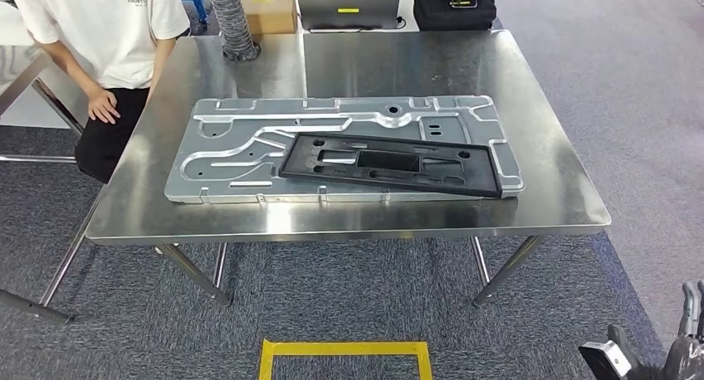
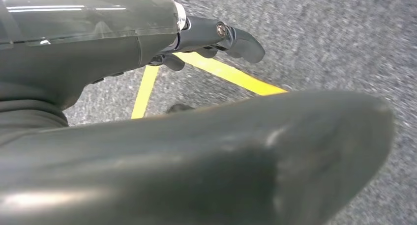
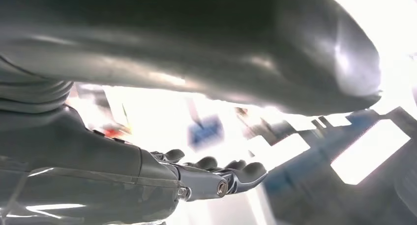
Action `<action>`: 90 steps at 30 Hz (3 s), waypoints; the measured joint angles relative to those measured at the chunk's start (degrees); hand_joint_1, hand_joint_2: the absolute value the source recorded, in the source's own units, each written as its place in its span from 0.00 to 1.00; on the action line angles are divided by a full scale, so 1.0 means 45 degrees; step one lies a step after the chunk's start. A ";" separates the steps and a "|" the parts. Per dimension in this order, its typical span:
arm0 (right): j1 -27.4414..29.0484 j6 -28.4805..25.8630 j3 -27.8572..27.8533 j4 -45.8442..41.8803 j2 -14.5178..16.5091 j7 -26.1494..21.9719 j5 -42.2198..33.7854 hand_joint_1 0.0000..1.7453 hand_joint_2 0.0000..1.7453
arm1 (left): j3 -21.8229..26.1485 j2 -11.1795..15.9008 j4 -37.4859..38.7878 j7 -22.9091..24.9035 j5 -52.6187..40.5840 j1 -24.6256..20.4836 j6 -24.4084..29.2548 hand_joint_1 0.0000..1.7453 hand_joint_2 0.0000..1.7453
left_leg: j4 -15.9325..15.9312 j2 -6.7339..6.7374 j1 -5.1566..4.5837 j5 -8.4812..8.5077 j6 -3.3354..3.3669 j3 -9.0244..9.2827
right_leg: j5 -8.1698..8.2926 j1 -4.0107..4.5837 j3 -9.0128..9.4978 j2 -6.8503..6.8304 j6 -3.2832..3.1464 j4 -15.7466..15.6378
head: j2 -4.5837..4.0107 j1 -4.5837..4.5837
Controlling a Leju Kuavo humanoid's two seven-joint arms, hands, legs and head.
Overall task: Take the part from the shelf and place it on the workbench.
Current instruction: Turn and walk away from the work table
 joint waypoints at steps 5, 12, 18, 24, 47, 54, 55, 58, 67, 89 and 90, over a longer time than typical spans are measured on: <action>-0.0618 -0.0451 -0.1385 0.4298 -0.0177 0.0195 0.0698 0.00 0.00 | 0.0000 -0.0005 0.0000 0.0113 -0.0090 -0.0064 0.0027 0.00 0.00 | -0.2804 -0.0013 -0.0049 0.0703 0.0144 0.2425 | 0.0504 0.0028 -0.0703 0.0011 0.0155 0.0210 | -0.0001 0.0002; -0.1484 -0.0132 -0.2692 1.0176 -0.0521 0.2173 0.2135 0.00 0.00 | 0.0000 -0.0137 0.0001 0.0312 -0.0186 -0.0163 0.0162 0.00 0.00 | -0.3662 0.0093 -0.0106 0.1609 0.0628 0.2395 | -0.0042 -0.0094 -0.1061 0.0075 0.0672 0.0823 | -0.0001 0.0005; -0.1978 0.0742 -0.2880 1.2908 -0.0444 0.4457 0.2886 0.00 0.00 | -0.0016 -0.0182 0.0004 0.0295 -0.0399 -0.0171 0.0141 0.00 0.00 | -0.3487 0.0167 -0.0081 0.2404 0.0551 0.1250 | -0.1419 -0.0299 -0.0788 0.0089 0.0980 0.3441 | 0.0000 0.0005; -0.2350 0.2603 -0.2879 1.4033 -0.0020 0.6253 0.3543 0.00 0.00 | -0.0195 -0.0198 0.0002 0.0353 -0.0910 -0.0214 0.0168 0.00 0.00 | -0.3204 0.0182 -0.0026 0.2944 0.0022 0.0625 | -0.1384 -0.0174 0.1620 0.0141 0.0555 -0.0077 | -0.0001 0.0004; -0.2583 0.4092 -0.2434 1.4932 0.1870 0.7102 0.4235 0.00 0.00 | -0.1359 0.0236 -0.0010 0.0803 -0.2255 -0.0208 0.0073 0.00 0.00 | -0.3706 0.0253 -0.0114 0.2122 0.0649 0.1714 | -0.2063 -0.0118 -0.1189 0.0083 0.0739 0.3811 | 0.0000 0.0005; -0.2764 0.4345 -0.2437 1.4955 0.2004 0.6703 0.4055 0.00 0.00 | -0.1744 0.0295 -0.0010 -0.0032 -0.2515 -0.0237 -0.0515 0.00 0.00 | -0.3161 0.0265 -0.0083 0.2883 0.0169 0.0517 | -0.1554 -0.0099 0.1854 0.0106 0.0479 -0.0146 | 0.0000 0.0002; -0.2769 0.4383 -0.2440 1.4965 0.2044 0.6642 0.4018 0.00 0.00 | -0.1769 0.0308 -0.0010 0.0027 -0.2526 -0.0226 -0.0504 0.00 0.00 | -0.3174 0.0264 -0.0051 0.2975 0.0076 0.0476 | -0.1459 -0.0092 0.1746 0.0088 0.0354 -0.0160 | 0.0000 0.0004; -0.2775 0.4476 -0.2448 1.4988 0.2104 0.6647 0.4011 0.00 0.00 | -0.1795 0.0322 -0.0010 0.0263 -0.2495 -0.0133 -0.0412 0.00 0.00 | -0.2384 0.0190 0.0029 0.1960 -0.0102 0.0124 | -0.1014 -0.0099 0.1325 0.0002 0.0031 -0.0212 | 0.0000 0.0002; -0.2755 0.4459 -0.2427 1.4989 0.2108 0.7139 0.4351 0.00 0.00 | -0.1795 0.0312 -0.0010 0.0256 -0.2290 -0.0173 -0.0457 0.00 0.00 | -0.2925 0.0140 -0.0070 0.1130 0.0161 0.2621 | 0.0220 0.0138 -0.0369 -0.0014 0.0061 0.0108 | 0.0000 0.0001; -0.2760 0.5298 -0.2394 1.4989 0.1829 0.8021 0.4351 0.00 1.00 | -0.1708 0.0036 0.0000 0.0676 -0.2261 -0.0207 -0.0282 0.00 0.00 | -0.2029 0.0165 -0.0052 0.1596 0.0045 0.0233 | -0.1142 -0.0060 0.1507 0.0014 -0.0013 -0.0364 | 0.0000 0.0004; -0.2758 0.5305 -0.2394 1.4989 0.1823 0.8175 0.4370 0.00 1.00 | -0.1707 0.0019 0.0000 0.0734 -0.2274 -0.0203 -0.0283 0.00 0.00 | -0.1152 0.0158 -0.0034 0.1064 -0.0003 -0.0083 | -0.1091 -0.0043 0.1422 0.0002 -0.0058 -0.0345 | 0.0000 0.0002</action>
